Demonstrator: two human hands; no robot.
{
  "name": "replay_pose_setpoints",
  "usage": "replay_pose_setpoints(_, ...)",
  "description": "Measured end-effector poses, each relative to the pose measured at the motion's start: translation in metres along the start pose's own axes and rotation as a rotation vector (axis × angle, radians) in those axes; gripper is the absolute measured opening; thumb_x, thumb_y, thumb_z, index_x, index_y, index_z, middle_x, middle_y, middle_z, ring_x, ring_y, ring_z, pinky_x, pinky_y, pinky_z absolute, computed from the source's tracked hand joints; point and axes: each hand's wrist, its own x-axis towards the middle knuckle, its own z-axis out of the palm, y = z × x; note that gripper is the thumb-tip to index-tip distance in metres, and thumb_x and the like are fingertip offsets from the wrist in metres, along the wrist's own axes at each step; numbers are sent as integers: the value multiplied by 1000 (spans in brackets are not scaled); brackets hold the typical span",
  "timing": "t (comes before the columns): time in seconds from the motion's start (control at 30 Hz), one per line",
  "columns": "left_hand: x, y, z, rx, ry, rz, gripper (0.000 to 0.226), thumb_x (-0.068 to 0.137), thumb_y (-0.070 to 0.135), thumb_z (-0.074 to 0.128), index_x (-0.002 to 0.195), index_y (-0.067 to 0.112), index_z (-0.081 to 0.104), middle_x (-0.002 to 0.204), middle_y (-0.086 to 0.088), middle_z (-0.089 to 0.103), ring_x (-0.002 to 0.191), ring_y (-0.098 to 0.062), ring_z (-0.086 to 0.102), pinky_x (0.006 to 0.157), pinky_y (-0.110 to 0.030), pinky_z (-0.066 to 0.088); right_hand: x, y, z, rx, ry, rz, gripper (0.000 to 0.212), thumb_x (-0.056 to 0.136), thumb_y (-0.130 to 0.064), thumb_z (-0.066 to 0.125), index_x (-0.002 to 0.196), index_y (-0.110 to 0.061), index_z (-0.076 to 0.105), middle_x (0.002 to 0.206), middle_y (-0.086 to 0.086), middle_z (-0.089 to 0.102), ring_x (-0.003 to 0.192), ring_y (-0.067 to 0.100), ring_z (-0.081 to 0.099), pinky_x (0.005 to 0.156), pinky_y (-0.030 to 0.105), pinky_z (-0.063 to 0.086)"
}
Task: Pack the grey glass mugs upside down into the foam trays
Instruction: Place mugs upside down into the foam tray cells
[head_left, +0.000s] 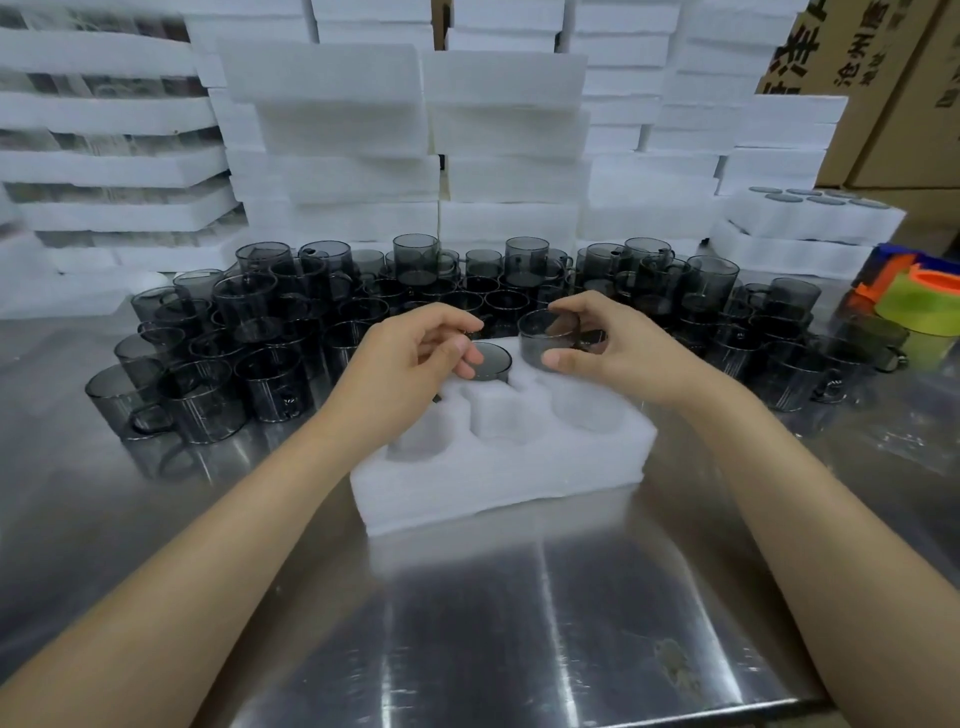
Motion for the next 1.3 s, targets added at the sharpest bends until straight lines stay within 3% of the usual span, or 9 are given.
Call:
replay_pose_setpoints(0.1,0,0,1,12,-1,-5,22,97,6,51,102,22,66,86,6,72,78,-4,69,60,-18,51,-2,-2,-2,146,-56,41,50,80,-62,56,124,-40,49,116,-22,59,112,-6,53,87,16,43)
replay_pose_setpoints(0.27,1,0,1,12,24,11,23,97,4,50,100,21,66,86,5,72,79,-7,69,66,-26,54,3,4,2,218,-160,69,41,100,-24,49,140,-33,46,148,-18,36,135,-3,32,107,19,26)
replay_pose_setpoints(0.43,7,-5,-11,-157,312,-34,28,95,-5,47,95,16,65,88,1,70,78,-5,68,77,-18,53,4,8,4,232,-221,149,43,97,-21,54,137,-37,50,159,-15,8,136,1,20,103,24,22)
replay_pose_setpoints(0.53,8,-20,-37,185,451,-56,26,93,-1,48,101,18,65,93,3,69,82,-1,63,81,-16,48,5,9,6,230,-202,145,42,97,-21,55,136,-36,51,160,-13,7,143,7,17,103,23,21)
replay_pose_setpoints(0.7,7,-34,-58,688,245,-77,17,94,26,58,104,20,71,108,1,67,109,-25,54,97,-50,42,4,7,5,223,-186,144,40,96,-21,56,132,-38,53,160,-13,6,143,11,20,105,23,25)
replay_pose_setpoints(0.9,5,-37,-60,838,87,-98,22,99,19,50,103,20,72,108,0,68,109,-28,49,92,-45,36,1,2,3,50,-121,83,33,94,-23,60,125,-32,61,156,-7,22,145,16,17,117,39,22)
replay_pose_setpoints(1.0,6,-39,-59,895,47,-24,26,99,12,49,115,21,68,122,2,62,117,-26,45,92,-41,31,-1,-3,4,-26,2,-16,10,89,-20,66,92,-23,75,135,-10,49,133,12,33,106,31,32)
replay_pose_setpoints(1.1,9,-43,-53,869,-65,61,32,93,7,53,117,24,64,137,9,51,128,-20,35,99,-33,22,-4,-8,7,-20,54,-39,30,86,-22,70,57,-16,63,109,-16,61,113,7,47,87,22,34)
replay_pose_setpoints(1.3,12,-44,-45,786,-226,-62,21,88,11,49,95,30,54,127,11,47,129,-21,30,103,-29,24,-7,-9,-7,-9,-5,-39,48,79,-29,77,39,-21,51,90,-12,58,84,-1,51,77,23,36)
